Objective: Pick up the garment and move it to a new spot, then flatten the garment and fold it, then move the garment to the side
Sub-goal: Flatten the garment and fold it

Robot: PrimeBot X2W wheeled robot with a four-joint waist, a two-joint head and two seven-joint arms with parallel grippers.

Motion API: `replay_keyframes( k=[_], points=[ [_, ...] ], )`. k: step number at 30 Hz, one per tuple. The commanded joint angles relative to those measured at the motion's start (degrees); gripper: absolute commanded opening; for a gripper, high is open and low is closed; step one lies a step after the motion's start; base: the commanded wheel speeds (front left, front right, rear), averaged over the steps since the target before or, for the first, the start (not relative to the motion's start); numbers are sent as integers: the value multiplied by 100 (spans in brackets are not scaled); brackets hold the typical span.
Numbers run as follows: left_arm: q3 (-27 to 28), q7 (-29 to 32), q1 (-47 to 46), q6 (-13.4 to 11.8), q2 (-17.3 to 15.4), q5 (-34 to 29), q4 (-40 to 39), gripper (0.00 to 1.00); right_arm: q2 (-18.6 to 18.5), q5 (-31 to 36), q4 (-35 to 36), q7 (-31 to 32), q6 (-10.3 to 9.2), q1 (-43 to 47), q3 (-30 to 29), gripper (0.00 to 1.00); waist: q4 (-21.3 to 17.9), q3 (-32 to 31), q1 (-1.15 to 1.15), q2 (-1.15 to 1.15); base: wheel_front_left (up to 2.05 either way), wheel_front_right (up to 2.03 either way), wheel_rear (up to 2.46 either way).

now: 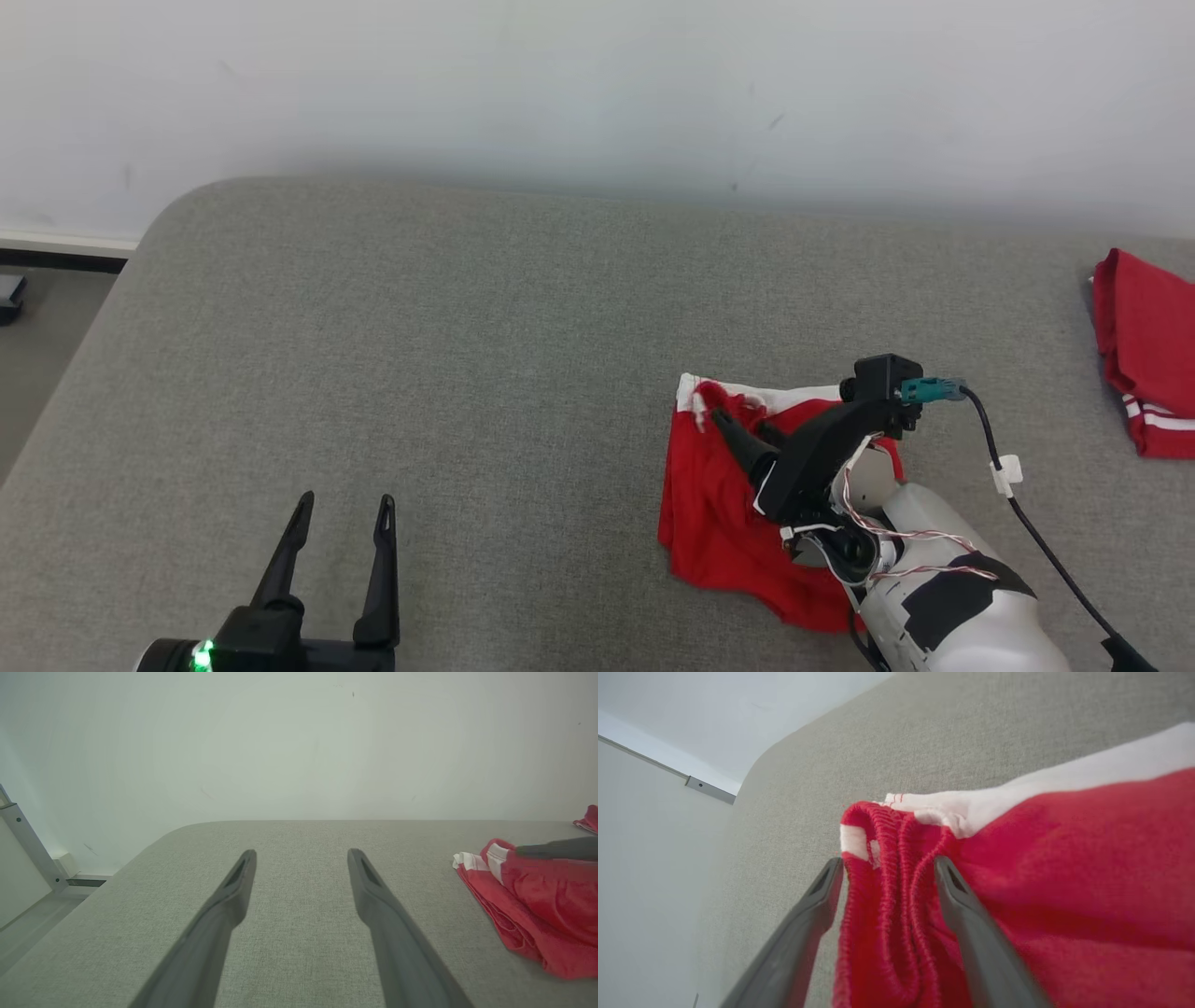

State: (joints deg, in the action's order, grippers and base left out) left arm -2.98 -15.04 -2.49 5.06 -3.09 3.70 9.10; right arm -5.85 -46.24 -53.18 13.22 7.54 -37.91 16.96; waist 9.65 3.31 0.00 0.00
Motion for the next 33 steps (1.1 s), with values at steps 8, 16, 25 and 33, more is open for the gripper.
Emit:
replay_keyframes(
  k=[8,16,25,33],
  points=[
    [216,-19,195,14,-51,-48,-74,100,-594,-205,1283,-742,-15,501,241,100,-416,-249,0,0,0,0,0],
    [435,-19,364,40,-158,-48,-114,100,-1244,37,2234,-1947,-15,1117,88,100,-800,-362,0,0,0,0,0],
    [652,-19,426,14,-202,-79,-166,100,-1409,768,2993,-2756,-15,1956,-272,100,-1086,-409,0,0,0,0,0],
    [804,-19,471,-27,-202,-125,-232,100,-1019,1763,3872,-2839,-15,2831,-1109,100,-1221,-442,0,0,0,0,0]
  ],
)
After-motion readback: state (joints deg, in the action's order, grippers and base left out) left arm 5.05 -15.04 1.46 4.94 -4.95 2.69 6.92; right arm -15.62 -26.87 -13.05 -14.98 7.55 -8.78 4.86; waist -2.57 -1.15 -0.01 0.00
